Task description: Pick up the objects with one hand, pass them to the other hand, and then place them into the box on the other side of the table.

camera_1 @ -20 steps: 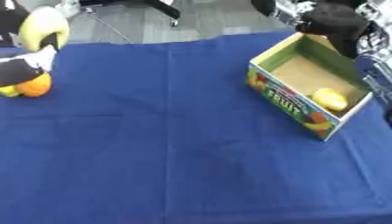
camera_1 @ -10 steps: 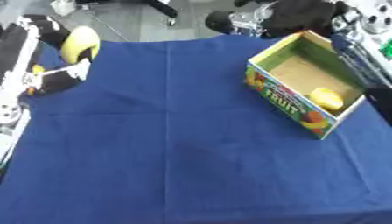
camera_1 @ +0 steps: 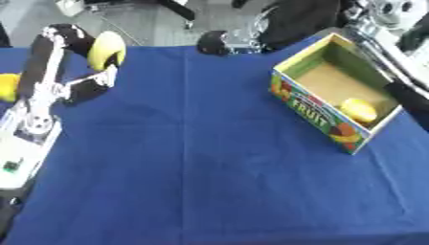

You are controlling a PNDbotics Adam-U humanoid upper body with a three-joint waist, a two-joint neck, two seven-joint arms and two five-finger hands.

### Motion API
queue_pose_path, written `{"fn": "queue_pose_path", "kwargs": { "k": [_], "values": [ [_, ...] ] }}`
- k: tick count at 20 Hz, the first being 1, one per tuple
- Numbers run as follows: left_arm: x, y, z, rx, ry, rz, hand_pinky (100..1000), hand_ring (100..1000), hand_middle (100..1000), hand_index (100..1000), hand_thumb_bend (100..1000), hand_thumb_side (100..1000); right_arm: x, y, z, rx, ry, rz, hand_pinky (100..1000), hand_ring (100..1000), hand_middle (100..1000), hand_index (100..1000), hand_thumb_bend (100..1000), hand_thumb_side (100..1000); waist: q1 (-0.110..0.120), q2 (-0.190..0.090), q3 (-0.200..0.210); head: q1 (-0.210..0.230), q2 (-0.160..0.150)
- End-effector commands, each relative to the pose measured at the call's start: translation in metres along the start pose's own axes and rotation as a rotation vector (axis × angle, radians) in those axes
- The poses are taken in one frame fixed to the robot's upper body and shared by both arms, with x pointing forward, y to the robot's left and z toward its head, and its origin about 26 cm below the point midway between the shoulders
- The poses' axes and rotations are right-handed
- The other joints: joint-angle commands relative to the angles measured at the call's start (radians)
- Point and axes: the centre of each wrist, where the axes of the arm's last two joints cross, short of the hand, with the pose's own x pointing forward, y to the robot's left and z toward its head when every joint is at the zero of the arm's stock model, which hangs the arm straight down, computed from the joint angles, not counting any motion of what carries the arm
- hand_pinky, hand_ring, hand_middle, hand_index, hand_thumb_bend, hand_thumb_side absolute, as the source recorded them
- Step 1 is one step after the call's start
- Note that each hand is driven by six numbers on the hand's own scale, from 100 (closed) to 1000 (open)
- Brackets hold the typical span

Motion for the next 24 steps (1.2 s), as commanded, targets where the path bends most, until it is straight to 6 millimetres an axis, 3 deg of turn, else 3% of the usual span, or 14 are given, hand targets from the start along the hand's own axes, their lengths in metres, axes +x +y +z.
{"fn": "queue_pose_path", "kwargs": {
  "k": [1,2,3,11,17,18,20,24],
  "values": [
    [0.004,-0.004,-0.007,0.044,-0.034,0.024,600,444,413,430,100,126,0.012,-0.003,-0.002,0.028,-0.013,0.076,739,825,823,893,588,220,-0.016,-0.033,-0.002,0.004,-0.004],
    [0.003,-0.008,-0.006,0.050,-0.038,0.031,599,443,412,429,100,100,0.014,-0.003,-0.003,0.038,-0.014,0.091,741,825,821,890,558,202,-0.017,-0.033,-0.003,0.004,-0.006],
    [0.003,-0.011,-0.006,0.054,-0.042,0.041,598,442,412,429,100,139,0.016,-0.003,-0.005,0.050,-0.014,0.106,741,825,822,888,561,201,-0.018,-0.032,-0.003,0.004,-0.007],
    [0.004,-0.028,-0.006,0.062,-0.094,0.112,602,442,412,428,100,167,0.030,-0.002,-0.013,0.121,-0.015,0.196,739,815,808,868,543,100,-0.021,-0.029,-0.006,0.004,-0.010],
    [0.007,-0.033,-0.006,0.014,-0.158,0.194,603,441,411,427,100,194,0.033,-0.003,-0.015,0.179,-0.017,0.233,739,798,788,839,479,100,-0.022,-0.027,-0.007,0.006,-0.010],
    [0.007,-0.034,-0.006,0.008,-0.168,0.206,603,441,411,427,100,195,0.034,-0.003,-0.016,0.190,-0.018,0.238,741,792,779,832,406,100,-0.022,-0.027,-0.007,0.005,-0.009],
    [0.008,-0.035,-0.007,0.002,-0.188,0.228,602,439,409,425,100,202,0.036,-0.003,-0.017,0.211,-0.026,0.251,742,783,767,821,366,100,-0.022,-0.026,-0.006,0.003,-0.008],
    [0.013,-0.038,-0.008,-0.012,-0.230,0.262,597,438,408,424,100,210,0.039,-0.003,-0.019,0.254,-0.032,0.284,743,775,756,812,364,100,-0.022,-0.026,-0.005,0.001,-0.011]
  ]
}}
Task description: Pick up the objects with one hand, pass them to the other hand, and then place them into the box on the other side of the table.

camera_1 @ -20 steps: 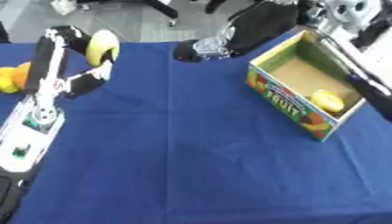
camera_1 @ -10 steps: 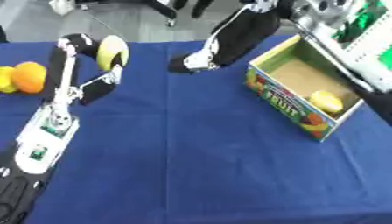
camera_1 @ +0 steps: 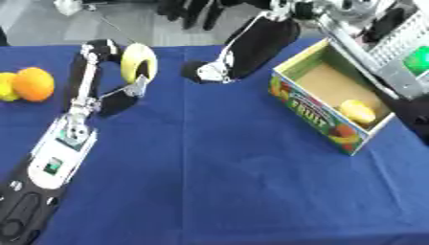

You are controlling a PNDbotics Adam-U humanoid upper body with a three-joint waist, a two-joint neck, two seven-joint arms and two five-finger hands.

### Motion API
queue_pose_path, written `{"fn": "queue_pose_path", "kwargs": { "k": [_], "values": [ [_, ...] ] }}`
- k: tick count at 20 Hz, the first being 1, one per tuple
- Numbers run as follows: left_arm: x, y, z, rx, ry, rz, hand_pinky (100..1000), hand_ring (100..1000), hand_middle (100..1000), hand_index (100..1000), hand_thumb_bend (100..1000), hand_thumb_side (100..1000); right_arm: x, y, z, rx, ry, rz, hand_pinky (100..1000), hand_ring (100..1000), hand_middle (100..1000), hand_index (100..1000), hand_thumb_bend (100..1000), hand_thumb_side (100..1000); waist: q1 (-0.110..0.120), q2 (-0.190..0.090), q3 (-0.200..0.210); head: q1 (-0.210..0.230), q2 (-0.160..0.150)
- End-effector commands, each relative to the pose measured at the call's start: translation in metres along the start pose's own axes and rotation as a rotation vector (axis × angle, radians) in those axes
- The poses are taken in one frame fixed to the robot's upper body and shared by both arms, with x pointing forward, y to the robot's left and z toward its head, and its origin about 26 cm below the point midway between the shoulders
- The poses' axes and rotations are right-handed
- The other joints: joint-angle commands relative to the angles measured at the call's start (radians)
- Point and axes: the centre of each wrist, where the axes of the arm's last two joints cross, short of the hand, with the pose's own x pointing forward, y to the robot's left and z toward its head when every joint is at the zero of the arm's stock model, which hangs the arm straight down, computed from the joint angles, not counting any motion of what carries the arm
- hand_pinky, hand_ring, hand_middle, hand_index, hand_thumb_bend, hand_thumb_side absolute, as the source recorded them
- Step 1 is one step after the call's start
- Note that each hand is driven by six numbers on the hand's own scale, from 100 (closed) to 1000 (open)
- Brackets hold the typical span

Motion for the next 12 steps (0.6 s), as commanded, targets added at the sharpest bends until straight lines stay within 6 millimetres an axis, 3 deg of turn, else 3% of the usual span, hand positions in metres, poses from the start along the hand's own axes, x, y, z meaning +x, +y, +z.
{"fn": "queue_pose_path", "kwargs": {
  "k": [1,7,12],
  "values": [
    [0.009,0.001,-0.010,0.000,-0.065,0.032,597,437,406,422,100,208,0.008,-0.010,0.005,0.002,-0.008,0.052,745,776,753,812,379,100,-0.013,-0.025,0.001,-0.002,-0.010],
    [0.016,-0.003,-0.010,-0.050,-0.130,0.064,592,431,398,414,100,181,0.010,-0.013,0.005,0.023,-0.014,0.082,748,777,744,810,488,100,-0.013,-0.024,0.004,-0.013,-0.010],
    [0.024,-0.002,-0.013,-0.072,-0.191,0.051,592,436,401,416,100,119,0.010,-0.011,0.004,0.029,-0.012,0.080,745,778,744,813,471,100,-0.013,-0.023,0.008,-0.021,-0.010]
  ]
}}
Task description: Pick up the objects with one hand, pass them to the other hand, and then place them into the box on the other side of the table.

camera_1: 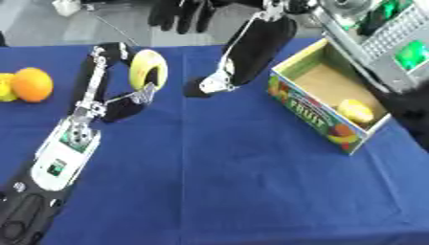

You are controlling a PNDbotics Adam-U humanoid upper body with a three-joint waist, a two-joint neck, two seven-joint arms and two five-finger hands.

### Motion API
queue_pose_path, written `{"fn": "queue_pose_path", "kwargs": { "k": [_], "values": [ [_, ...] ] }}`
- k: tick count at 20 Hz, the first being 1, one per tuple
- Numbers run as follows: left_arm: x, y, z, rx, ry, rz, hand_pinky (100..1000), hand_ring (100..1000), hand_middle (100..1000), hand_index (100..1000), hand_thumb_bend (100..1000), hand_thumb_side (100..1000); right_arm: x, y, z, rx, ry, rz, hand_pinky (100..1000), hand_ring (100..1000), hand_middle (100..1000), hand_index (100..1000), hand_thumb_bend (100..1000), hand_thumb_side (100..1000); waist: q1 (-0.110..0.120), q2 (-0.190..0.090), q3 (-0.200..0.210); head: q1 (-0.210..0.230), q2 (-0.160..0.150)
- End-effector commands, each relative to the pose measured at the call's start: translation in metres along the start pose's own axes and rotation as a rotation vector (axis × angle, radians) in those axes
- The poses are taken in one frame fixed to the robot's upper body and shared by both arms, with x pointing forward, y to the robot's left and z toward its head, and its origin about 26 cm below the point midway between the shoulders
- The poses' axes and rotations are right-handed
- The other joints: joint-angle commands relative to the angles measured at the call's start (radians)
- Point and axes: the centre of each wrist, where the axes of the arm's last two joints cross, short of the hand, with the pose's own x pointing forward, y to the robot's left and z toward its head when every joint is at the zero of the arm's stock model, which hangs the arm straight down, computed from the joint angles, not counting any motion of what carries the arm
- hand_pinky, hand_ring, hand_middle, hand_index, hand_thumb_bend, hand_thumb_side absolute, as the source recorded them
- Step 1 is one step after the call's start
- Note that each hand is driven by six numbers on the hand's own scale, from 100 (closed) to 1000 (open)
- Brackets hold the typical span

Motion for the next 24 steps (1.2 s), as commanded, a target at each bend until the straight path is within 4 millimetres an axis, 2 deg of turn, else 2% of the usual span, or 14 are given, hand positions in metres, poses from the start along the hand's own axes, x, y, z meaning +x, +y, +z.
{"fn": "queue_pose_path", "kwargs": {
  "k": [1,9,12,24],
  "values": [
    [0.014,0.006,-0.013,-0.001,-0.082,-0.013,591,436,400,416,100,100,0.006,-0.007,0.004,-0.026,0.002,0.025,745,778,744,812,466,100,-0.013,-0.023,0.002,-0.009,-0.009],
    [0.025,0.002,-0.018,-0.034,-0.131,-0.017,585,436,400,417,100,100,0.005,-0.002,0.001,-0.052,0.021,0.008,737,770,735,803,390,100,-0.013,-0.021,0.009,-0.019,-0.012],
    [0.032,0.002,-0.021,-0.045,-0.169,-0.020,586,439,402,419,100,100,0.005,0.001,-0.001,-0.064,0.034,0.003,726,751,712,777,320,100,-0.013,-0.020,0.011,-0.022,-0.012],
    [0.050,0.000,-0.028,-0.066,-0.241,-0.002,584,440,402,420,100,100,0.003,0.008,-0.005,-0.065,0.059,-0.014,718,745,707,774,371,100,-0.013,-0.017,0.017,-0.026,-0.011]
  ]
}}
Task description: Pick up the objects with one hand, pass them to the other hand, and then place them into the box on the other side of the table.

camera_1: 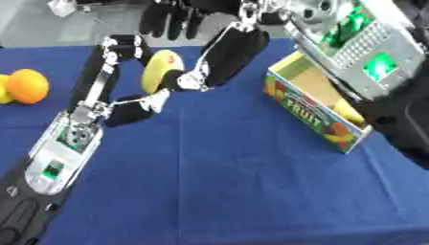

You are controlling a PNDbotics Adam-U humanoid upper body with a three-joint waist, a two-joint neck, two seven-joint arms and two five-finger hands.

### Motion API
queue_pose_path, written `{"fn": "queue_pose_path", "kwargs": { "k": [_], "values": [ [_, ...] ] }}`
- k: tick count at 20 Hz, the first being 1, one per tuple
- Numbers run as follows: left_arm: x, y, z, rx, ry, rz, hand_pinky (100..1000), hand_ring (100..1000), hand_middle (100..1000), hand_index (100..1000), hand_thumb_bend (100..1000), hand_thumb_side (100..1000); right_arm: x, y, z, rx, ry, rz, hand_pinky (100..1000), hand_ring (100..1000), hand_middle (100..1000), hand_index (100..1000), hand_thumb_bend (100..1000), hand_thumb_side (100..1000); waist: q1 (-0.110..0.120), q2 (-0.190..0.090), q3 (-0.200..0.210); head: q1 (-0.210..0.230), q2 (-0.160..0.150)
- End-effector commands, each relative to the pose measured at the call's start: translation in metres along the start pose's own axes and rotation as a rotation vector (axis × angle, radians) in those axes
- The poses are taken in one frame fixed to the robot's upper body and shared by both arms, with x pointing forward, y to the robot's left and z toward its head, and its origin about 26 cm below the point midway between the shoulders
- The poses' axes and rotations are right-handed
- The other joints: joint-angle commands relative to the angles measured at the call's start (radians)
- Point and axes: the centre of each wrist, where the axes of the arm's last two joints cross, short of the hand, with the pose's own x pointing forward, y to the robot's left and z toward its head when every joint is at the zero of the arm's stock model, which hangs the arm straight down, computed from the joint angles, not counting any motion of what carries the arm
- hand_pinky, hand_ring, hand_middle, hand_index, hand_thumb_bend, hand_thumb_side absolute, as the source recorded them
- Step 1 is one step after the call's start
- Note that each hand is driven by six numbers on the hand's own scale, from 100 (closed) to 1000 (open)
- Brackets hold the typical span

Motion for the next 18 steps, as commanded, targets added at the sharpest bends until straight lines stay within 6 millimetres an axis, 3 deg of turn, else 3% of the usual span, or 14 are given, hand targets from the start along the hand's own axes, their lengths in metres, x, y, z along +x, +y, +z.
{"fn": "queue_pose_path", "kwargs": {
  "k": [1,18],
  "values": [
    [0.010,0.007,-0.013,0.015,-0.055,-0.002,584,440,402,420,100,100,0.005,-0.005,0.003,-0.020,0.003,0.025,718,745,707,774,371,100,-0.013,-0.017,0.002,-0.001,-0.010],
    [0.032,0.010,-0.019,-0.007,-0.152,0.015,582,443,404,422,100,100,-0.001,-0.002,0.006,-0.044,0.046,0.060,720,741,694,764,357,100,-0.013,-0.012,0.006,0.001,-0.012]
  ]
}}
